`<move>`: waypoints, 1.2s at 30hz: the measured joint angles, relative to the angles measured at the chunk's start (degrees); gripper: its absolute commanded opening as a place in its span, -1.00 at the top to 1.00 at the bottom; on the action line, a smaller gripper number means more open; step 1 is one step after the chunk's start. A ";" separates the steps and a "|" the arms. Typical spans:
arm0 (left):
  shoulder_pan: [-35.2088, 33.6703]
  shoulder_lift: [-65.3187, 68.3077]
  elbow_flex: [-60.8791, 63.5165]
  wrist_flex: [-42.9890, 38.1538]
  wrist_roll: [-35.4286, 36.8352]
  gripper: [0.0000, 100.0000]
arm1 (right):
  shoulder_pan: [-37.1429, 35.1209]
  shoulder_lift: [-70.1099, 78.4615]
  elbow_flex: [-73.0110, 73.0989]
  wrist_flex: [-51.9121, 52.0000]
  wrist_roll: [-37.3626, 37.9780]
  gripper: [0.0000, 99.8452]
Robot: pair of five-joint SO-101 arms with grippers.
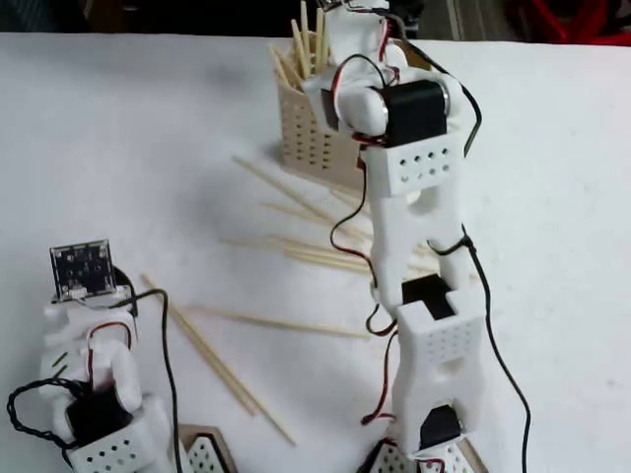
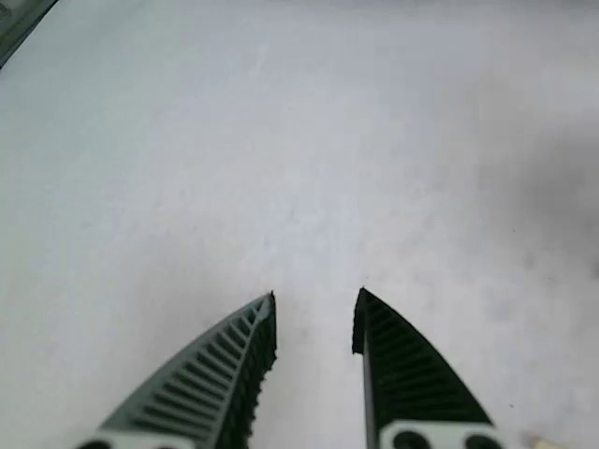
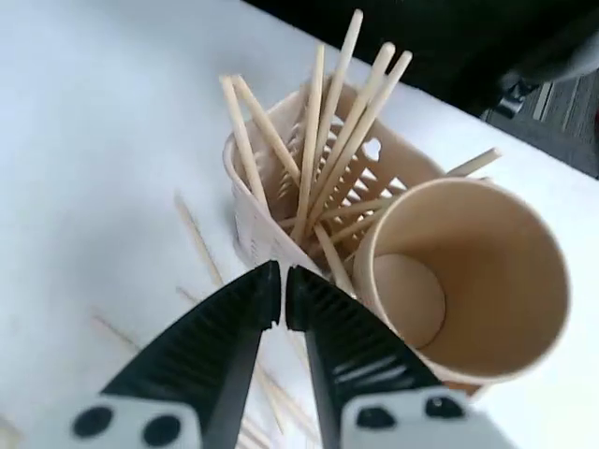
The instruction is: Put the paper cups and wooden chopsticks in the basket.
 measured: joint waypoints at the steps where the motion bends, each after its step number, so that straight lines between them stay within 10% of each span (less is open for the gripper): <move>1: 0.00 0.00 0.00 0.00 0.00 0.70 | 0.00 -1.05 1.76 0.00 0.09 0.96; 19: 0.00 0.00 0.00 0.00 0.00 0.70 | -5.98 -23.38 53.89 -2.64 16.97 0.79; 36: 0.00 0.00 0.00 0.00 0.00 0.70 | -7.38 -0.44 67.08 -13.54 29.98 0.65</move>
